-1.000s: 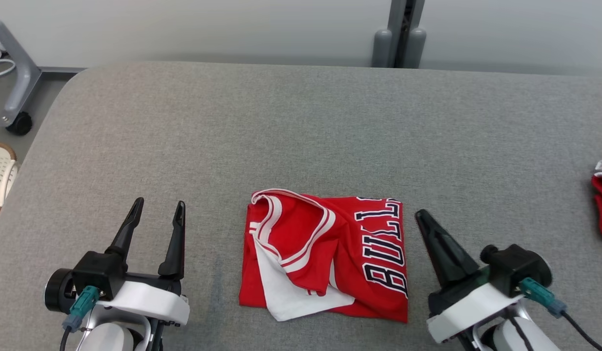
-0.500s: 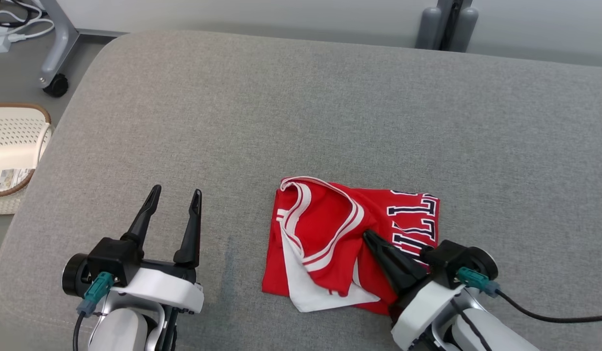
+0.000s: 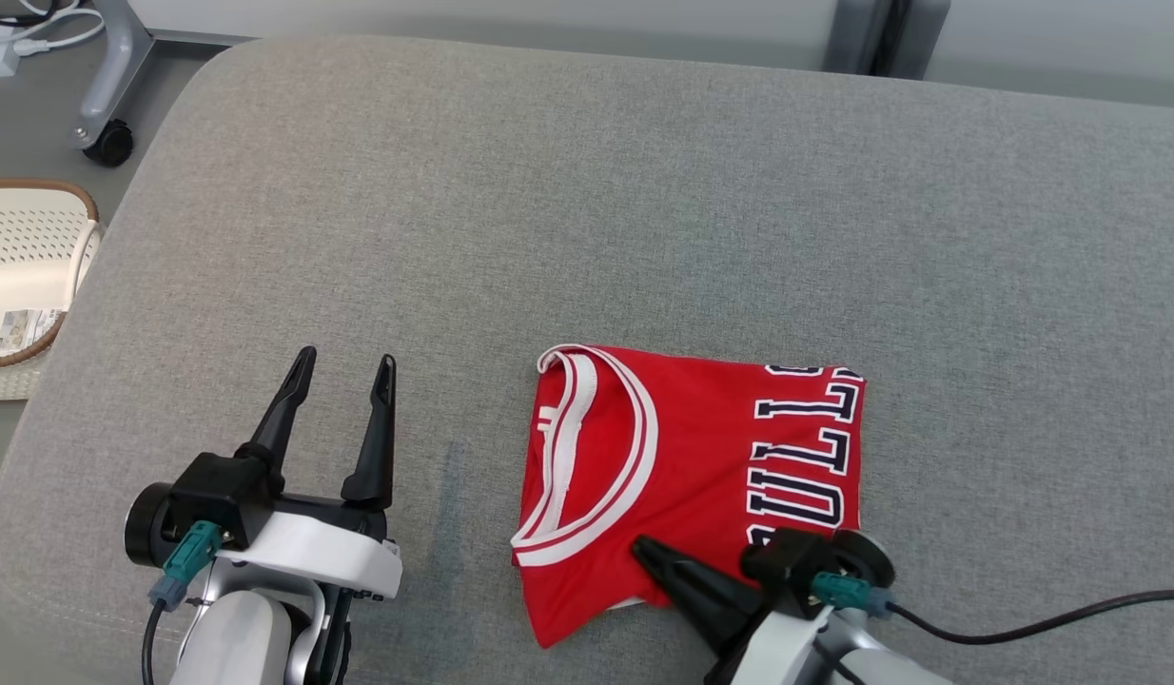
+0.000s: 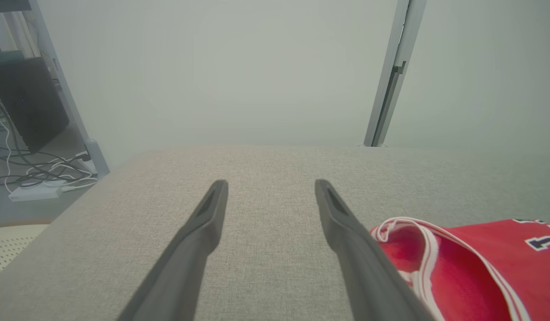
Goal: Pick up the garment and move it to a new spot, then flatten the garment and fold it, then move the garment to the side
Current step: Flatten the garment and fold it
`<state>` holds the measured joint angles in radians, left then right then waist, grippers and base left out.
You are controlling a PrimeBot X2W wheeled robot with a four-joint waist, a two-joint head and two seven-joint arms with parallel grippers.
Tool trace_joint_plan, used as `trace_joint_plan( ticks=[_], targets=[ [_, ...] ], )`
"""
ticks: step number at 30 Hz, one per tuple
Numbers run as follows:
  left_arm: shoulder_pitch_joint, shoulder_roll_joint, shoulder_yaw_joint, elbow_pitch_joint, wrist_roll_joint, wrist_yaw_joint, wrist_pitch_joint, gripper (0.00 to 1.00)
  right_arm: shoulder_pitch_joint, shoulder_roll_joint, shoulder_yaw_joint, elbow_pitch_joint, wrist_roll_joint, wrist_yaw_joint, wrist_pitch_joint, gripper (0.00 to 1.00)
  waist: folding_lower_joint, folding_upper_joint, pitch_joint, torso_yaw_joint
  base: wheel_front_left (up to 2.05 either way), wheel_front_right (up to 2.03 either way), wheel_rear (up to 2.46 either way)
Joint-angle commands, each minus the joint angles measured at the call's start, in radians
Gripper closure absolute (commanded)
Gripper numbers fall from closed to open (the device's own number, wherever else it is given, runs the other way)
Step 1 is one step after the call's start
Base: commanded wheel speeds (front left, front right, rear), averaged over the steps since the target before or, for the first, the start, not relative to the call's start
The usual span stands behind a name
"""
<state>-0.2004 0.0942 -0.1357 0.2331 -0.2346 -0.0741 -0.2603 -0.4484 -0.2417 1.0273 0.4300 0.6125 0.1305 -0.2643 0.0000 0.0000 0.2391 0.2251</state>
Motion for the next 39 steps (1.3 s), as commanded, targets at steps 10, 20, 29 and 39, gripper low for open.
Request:
trace_joint_plan(
  ticks=[10,20,29,39],
  targets=[
    [-0.022,-0.003,0.020,-0.007,0.015,-0.012,-0.004,0.00,-0.047,0.030,0.014,-0.034,0.067,0.001,-0.001,1.00,0.0000,0.0000,0.007,-0.018,0.00,0.00,0.00],
    [-0.003,0.007,0.045,-0.029,0.036,-0.010,-0.004,0.00,0.099,0.044,-0.414,-0.171,-0.087,0.001,-0.001,1.00,0.0000,0.0000,-0.021,-0.083,0.00,0.00,0.00],
    [0.018,0.018,0.053,-0.037,0.042,-0.003,-0.004,0.00,0.223,0.100,-0.740,-0.255,-0.198,0.001,-0.001,0.01,0.0000,0.0000,-0.056,-0.139,0.00,0.00,0.00],
    [0.070,0.038,0.065,-0.031,0.034,0.015,-0.002,0.00,0.320,0.135,-0.898,-0.284,-0.286,0.001,-0.001,0.00,0.0000,0.0000,-0.106,-0.188,0.00,0.00,0.00]
  ],
)
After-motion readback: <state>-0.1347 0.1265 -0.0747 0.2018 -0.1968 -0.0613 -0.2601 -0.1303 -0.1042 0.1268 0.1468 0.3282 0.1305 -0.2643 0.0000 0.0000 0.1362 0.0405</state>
